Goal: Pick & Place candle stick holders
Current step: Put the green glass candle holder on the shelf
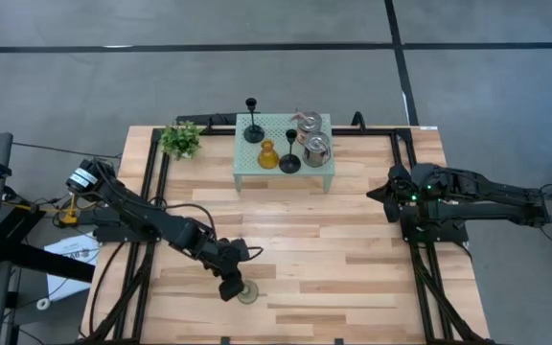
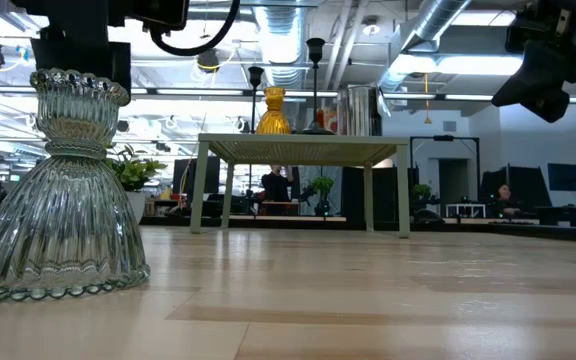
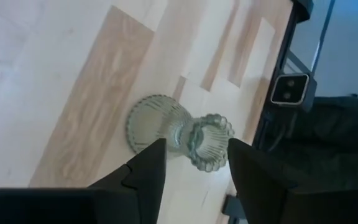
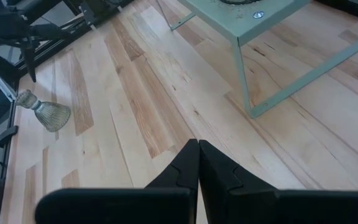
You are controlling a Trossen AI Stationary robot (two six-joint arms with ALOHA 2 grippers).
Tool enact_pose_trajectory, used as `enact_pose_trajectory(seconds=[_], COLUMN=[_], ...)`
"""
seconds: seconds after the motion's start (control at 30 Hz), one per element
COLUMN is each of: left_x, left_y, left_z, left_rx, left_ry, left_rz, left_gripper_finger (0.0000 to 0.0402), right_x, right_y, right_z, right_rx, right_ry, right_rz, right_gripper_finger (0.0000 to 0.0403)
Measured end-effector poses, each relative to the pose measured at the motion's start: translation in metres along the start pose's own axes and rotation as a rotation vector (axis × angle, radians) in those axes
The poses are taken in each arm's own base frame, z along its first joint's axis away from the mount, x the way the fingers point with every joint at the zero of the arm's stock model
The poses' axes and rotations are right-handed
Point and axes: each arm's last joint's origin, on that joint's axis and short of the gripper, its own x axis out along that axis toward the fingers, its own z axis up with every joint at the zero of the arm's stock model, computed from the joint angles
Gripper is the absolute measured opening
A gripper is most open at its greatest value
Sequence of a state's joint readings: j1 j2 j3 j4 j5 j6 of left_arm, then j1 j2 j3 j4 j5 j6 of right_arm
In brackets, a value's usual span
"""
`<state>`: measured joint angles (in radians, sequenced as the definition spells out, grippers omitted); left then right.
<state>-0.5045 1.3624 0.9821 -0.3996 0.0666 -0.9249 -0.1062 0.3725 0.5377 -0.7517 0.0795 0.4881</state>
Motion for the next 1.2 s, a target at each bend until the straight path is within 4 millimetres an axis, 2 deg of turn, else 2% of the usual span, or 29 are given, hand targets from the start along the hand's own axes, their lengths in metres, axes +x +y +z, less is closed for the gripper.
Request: enact_pose_trajectory(seconds=[0.2, 0.47, 0.67, 0.8, 1.0, 1.2], left_x=[0.009, 0.040, 0.046, 0.044, 0.042, 0.043], left_y=[0.003, 0.007, 0.004, 0.004, 0.002, 0.002], left_z=[0.000, -0.004, -0.002, -0.001, 0.000, 0.001], left_rx=[-0.003, -0.012, -0.008, -0.006, -0.004, -0.056], left_ry=[-0.011, 0.099, 0.083, 0.069, 0.053, 0.040], left_rz=[0.047, 0.026, -0.012, -0.014, -0.022, -0.016], left_gripper_finger=[0.0168, 0.0167, 0.0163, 0.0127, 0.0035, 0.0031], right_x=[0.000, 0.000, 0.000, 0.000, 0.000, 0.000], right_y=[0.000, 0.000, -0.002, -0.002, -0.002, -0.002], right_z=[0.000, -0.001, -0.003, -0.003, -0.003, -0.003], right_rx=[0.000, -0.001, -0.003, -0.003, -0.003, -0.003], right_ry=[0.000, 0.009, 0.030, 0.030, 0.030, 0.030], right_rz=[0.000, -0.005, -0.016, -0.016, -0.016, -0.016], right_gripper_finger=[0.0000, 0.0000, 0.0000, 0.0000, 0.0000, 0.0000])
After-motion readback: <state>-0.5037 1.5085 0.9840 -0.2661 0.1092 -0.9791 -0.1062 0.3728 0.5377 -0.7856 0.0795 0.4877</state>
